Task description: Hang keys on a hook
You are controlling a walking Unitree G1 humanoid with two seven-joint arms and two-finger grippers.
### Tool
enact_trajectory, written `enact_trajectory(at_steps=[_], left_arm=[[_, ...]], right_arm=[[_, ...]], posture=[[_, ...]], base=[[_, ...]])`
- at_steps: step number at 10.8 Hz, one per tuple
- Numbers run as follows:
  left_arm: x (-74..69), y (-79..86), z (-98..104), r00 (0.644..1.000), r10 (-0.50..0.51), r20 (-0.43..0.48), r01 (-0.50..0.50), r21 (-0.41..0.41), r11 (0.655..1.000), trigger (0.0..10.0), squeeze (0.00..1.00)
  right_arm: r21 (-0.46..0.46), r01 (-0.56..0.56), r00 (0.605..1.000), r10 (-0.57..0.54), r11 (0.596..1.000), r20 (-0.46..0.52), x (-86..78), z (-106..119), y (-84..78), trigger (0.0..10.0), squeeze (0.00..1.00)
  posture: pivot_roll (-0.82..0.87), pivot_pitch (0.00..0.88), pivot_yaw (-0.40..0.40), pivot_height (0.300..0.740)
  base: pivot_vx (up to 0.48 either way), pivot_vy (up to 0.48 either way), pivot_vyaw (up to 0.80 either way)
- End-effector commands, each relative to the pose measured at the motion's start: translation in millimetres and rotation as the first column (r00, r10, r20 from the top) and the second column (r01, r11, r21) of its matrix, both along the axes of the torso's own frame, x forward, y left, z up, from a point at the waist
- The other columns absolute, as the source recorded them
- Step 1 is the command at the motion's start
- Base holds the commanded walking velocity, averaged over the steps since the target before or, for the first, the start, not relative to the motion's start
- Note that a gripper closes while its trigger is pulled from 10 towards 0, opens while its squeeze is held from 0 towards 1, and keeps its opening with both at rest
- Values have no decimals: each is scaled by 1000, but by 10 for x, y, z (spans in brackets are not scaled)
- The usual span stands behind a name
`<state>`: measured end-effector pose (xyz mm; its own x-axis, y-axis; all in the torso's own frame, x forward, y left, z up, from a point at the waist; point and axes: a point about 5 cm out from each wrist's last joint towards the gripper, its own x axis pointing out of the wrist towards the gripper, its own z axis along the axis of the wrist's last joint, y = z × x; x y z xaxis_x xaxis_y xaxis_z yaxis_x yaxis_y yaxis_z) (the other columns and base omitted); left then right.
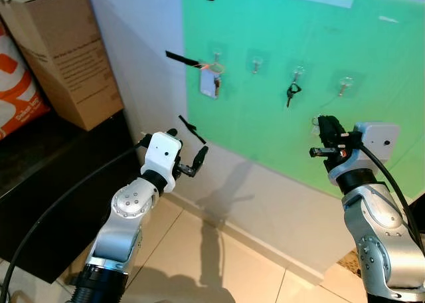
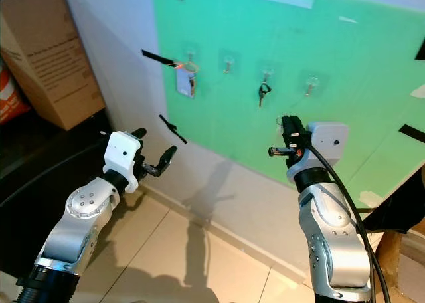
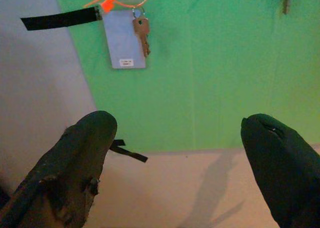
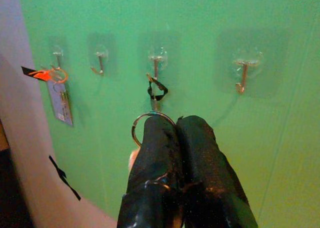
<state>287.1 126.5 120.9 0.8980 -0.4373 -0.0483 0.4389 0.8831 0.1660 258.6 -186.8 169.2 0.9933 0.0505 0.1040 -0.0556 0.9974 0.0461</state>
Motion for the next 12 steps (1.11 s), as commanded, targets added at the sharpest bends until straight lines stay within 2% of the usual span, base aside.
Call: enact_trajectory(at_steps=[1,4,5,8,9,10,12], left_arm=[[6,-14,32,1000,-11,3,11,-13,1000,10000,0],[4,-29,47,1000,-23,0,23,-42,999,10000,0],[0,-29,45,1000,-27,-5,27,-48,998,10000,0],[-13,-32,40,999,-38,-10,37,-55,998,10000,0],[-24,-47,58,999,-53,1,53,-64,997,10000,0],[-35,-57,58,997,-73,-1,73,-54,996,10000,0],[-101,-132,95,981,-195,8,195,-61,979,10000,0]], right_arm=[[-5,12,1000,-12,1000,14,25,62,-16,10000,0],[44,-1,1000,1,999,-8,21,35,0,10000,0],[31,2,1000,-2,1000,1,19,51,-15,10000,0],[18,-62,998,62,998,27,-15,107,-28,10000,0],[18,-68,997,67,998,43,-13,153,-60,10000,0],[19,-71,996,70,997,51,-10,173,-72,10000,0],[-5,-102,993,102,995,55,-7,195,-105,10000,0]], posture=[[-133,0,-1,740],[-132,0,-4,740],[-133,0,-4,740],[-132,0,-8,740],[-132,0,-8,740],[-133,0,-10,740],[-130,0,-20,740]], base=[[0,0,0],[186,0,-173],[304,0,-800],[321,0,0],[0,0,0],[0,0,0],[0,0,0]])
